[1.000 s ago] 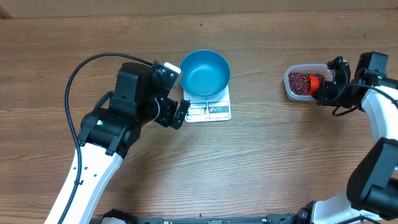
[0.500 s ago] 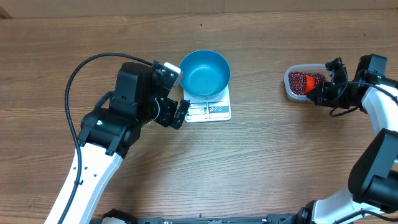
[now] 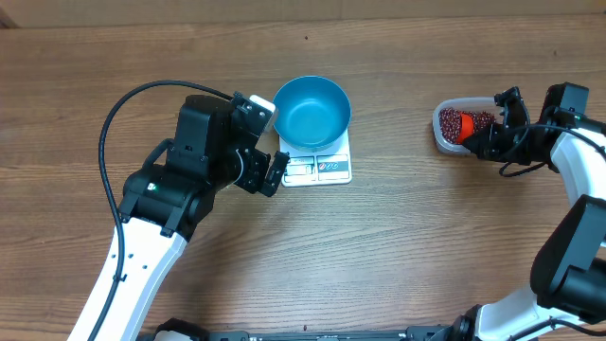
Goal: Scoop item into bowl and weigh 150g on scale
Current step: 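Lower the red scoop into the beans with the right gripper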
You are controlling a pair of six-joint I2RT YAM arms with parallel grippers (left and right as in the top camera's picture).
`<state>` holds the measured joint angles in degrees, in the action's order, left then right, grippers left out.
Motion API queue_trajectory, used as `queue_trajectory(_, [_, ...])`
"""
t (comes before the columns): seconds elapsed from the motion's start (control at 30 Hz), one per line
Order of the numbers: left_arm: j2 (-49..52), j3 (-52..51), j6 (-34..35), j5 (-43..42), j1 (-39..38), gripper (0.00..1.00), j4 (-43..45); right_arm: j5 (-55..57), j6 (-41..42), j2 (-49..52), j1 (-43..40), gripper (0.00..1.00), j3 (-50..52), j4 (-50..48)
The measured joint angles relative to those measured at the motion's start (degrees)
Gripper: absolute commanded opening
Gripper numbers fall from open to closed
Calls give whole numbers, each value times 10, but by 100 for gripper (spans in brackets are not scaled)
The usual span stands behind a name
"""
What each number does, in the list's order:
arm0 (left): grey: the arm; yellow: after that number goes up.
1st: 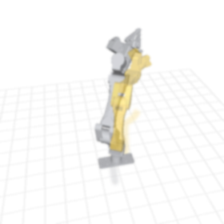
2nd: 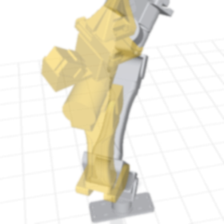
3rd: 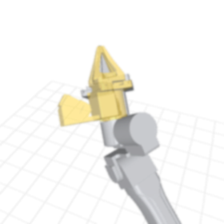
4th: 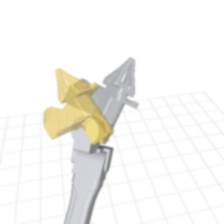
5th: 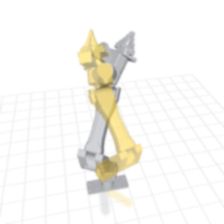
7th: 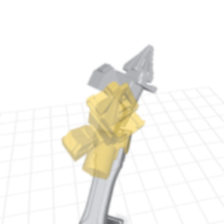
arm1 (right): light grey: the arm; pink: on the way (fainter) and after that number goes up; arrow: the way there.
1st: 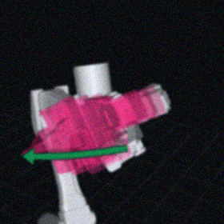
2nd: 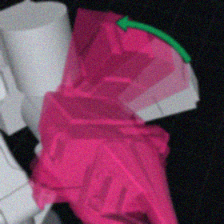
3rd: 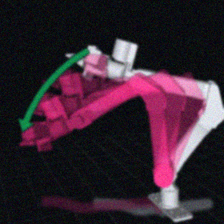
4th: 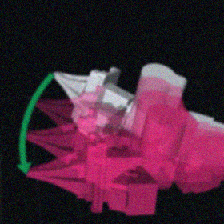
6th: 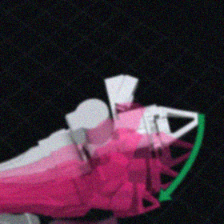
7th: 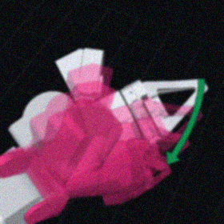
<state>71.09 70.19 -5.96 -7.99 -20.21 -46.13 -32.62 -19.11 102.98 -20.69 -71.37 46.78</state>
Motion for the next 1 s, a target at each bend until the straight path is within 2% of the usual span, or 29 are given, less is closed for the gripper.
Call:
queue_trajectory(0.4, [0,0,0,0,0,99,0,-12,20,4,-3,4,0,0])
queue_trajectory(0.73, [0,0,0,0,0,100,0,-113,28,37,-54,4,0,16])
queue_trajectory(1.0, [0,0,0,0,0,100,0,-144,35,55,-62,4,0,19])
